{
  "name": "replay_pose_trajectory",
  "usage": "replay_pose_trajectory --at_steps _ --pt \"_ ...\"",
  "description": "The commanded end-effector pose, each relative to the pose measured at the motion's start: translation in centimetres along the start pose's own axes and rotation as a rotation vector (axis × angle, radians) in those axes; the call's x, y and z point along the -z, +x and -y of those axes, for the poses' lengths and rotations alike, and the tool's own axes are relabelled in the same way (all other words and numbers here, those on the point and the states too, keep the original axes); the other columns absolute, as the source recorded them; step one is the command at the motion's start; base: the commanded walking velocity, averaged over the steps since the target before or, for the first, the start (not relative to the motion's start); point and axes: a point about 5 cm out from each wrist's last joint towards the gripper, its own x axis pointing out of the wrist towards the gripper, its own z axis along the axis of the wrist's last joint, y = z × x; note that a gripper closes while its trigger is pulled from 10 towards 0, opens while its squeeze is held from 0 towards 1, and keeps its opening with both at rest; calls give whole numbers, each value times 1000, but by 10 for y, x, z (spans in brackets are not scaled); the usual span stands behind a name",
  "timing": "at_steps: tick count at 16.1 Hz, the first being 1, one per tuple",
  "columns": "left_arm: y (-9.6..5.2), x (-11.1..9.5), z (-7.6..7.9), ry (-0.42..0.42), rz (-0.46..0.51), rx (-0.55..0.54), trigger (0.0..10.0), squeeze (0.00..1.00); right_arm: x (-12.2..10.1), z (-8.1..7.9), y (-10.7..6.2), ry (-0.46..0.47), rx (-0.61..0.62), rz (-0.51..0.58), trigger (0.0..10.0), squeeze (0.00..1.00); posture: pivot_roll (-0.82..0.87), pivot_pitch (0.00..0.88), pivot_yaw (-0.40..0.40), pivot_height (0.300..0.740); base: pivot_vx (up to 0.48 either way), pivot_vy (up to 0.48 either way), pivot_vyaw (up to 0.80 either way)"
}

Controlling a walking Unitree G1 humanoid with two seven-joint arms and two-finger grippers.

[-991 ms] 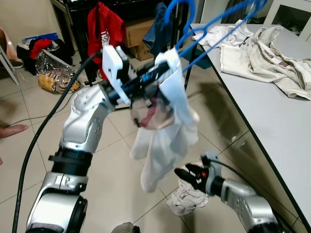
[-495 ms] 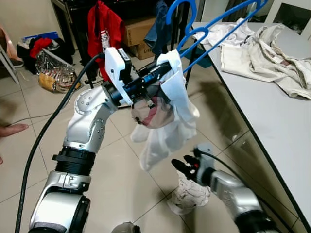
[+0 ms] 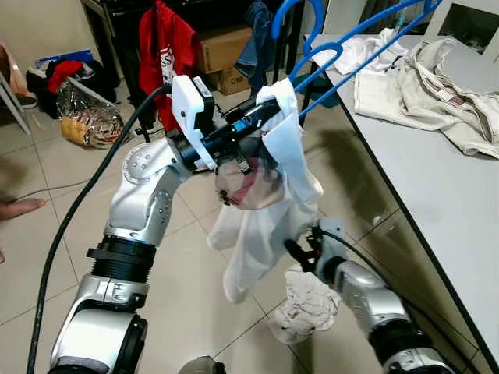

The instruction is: Hang hanger

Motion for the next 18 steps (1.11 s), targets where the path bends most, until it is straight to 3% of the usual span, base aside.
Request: replay_pose_trajectory --at_steps 1,2,3,4,5,11,12,13,15,16,18 --pt "4 -8 2 25 20 27 10000 0 -10 -2 2 0 -12 44 10000 0 4 0 28 723 0 0 0" --pt "4 -8 2 24 22 27 10000 0 -16 -5 2 31 -40 90 10000 0 2 0 29 723 0 0 0" --pt "4 -8 2 24 21 27 10000 0 -18 -5 2 38 -45 105 9137 0 2 0 29 723 0 0 0" --pt "4 -7 2 24 21 27 10000 0 -23 -4 1 50 -48 141 3333 0 0 0 29 723 0 0 0" --pt "4 -7 2 24 20 27 10000 0 -29 -3 -1 73 -51 182 0 0 -1 0 30 723 0 0 0" --pt "4 -5 3 23 19 32 10000 0 -54 0 -3 145 -37 316 0 0 -4 0 28 723 0 0 0" --pt "4 -5 3 22 18 31 10000 0 -54 -2 -3 116 -56 308 0 0 -1 0 27 723 0 0 0" --pt "4 -5 3 23 18 30 10000 0 -52 -3 -3 84 -60 299 10000 0 2 0 25 723 0 0 0" --pt "4 -5 3 25 18 28 10000 0 -50 -4 -4 44 -57 302 10000 0 2 0 25 723 0 0 0" --pt "3 -5 3 25 17 29 10000 0 -56 -9 -7 34 -103 364 10000 1000 2 0 26 723 0 0 0" --pt "3 -4 4 23 15 33 10000 0 -59 -20 -8 -82 -141 374 10000 1000 0 0 27 723 0 0 0"
